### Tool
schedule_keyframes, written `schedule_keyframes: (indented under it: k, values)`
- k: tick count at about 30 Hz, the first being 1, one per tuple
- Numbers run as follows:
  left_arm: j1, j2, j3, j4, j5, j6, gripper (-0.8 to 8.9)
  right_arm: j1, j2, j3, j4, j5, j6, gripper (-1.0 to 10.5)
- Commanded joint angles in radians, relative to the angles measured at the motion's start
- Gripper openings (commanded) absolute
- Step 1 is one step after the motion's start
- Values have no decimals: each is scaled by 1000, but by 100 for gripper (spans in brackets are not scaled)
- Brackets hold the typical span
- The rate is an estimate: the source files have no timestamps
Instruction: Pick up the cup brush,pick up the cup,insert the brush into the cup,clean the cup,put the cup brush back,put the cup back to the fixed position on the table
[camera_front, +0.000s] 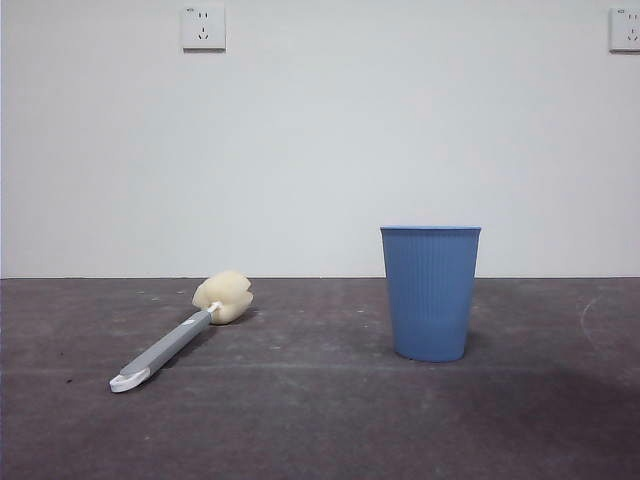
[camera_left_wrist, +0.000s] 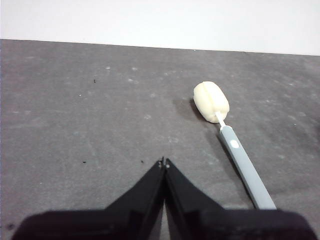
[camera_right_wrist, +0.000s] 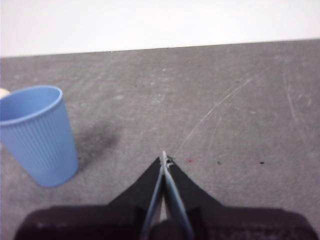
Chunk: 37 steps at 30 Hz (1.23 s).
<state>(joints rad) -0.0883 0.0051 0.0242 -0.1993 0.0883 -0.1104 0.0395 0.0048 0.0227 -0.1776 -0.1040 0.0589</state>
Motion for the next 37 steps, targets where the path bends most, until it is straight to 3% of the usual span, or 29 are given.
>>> schedule_keyframes:
  k: [1, 4, 7, 15, 25, 30, 37]
  values:
    - [-2, -2, -6, 3, 21, -51, -6, 0, 0, -11, 35, -1, 126, -6]
    - [-2, -2, 20, -15, 27, -109, -6, 0, 5, 15, 40, -2, 204, -10]
    - [-2, -2, 76, -66, 35, -137, -6, 1, 26, 58, 39, -6, 215, -11]
    - [-2, 46, 288, -208, 64, -159, -6, 2, 206, 272, -45, -178, 218, -12]
    - [-2, 265, 618, -515, 253, -148, -6, 3, 505, 689, -456, -393, 71, -12]
    - [-2, 369, 761, -679, 334, -95, -6, 3, 613, 860, -678, -422, -29, -12]
    - [-2, 455, 877, -864, 334, 2, -6, 3, 682, 959, -887, -422, -129, -12]
